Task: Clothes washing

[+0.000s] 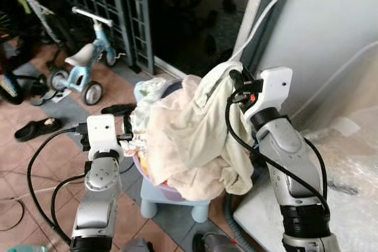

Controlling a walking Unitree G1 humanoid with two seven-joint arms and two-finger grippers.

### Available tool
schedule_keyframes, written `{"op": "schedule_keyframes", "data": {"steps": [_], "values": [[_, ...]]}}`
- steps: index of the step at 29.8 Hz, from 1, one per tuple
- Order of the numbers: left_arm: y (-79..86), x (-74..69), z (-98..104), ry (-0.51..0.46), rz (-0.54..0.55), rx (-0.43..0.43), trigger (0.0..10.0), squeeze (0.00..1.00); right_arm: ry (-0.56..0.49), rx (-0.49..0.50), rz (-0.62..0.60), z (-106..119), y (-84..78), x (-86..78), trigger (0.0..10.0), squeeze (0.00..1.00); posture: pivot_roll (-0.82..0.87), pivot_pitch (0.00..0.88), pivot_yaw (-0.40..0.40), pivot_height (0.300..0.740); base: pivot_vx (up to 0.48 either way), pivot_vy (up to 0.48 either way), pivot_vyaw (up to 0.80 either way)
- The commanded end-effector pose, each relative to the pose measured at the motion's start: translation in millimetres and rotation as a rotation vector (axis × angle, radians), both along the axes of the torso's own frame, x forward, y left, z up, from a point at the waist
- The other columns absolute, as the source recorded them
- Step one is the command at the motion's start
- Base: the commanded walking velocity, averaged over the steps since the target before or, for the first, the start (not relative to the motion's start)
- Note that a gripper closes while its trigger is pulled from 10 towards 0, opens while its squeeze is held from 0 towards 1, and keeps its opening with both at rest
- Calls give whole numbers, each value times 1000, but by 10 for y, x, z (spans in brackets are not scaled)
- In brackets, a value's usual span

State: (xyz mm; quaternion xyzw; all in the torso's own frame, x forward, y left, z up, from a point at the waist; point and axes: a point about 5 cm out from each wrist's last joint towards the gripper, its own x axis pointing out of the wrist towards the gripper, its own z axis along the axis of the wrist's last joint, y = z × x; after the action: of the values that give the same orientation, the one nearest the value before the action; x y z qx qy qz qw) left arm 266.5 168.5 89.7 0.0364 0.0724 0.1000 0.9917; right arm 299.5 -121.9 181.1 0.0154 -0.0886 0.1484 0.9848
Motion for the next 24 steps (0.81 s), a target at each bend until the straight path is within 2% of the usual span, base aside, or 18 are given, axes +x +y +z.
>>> {"op": "schedule_keyframes", "data": {"steps": [1, 24], "values": [[-17, 8, -11, 2, -7, 0, 10000, 0, -16, -9, 2, 33, 0, 12, 10000, 0, -48, 0, -18, 740, -270, 0, 0], [3, -4, -25, 9, -2, -1, 10000, 0, 0, -24, -7, -6, 0, 38, 10000, 0, -40, 0, -21, 740, -268, -211, 0]]}}
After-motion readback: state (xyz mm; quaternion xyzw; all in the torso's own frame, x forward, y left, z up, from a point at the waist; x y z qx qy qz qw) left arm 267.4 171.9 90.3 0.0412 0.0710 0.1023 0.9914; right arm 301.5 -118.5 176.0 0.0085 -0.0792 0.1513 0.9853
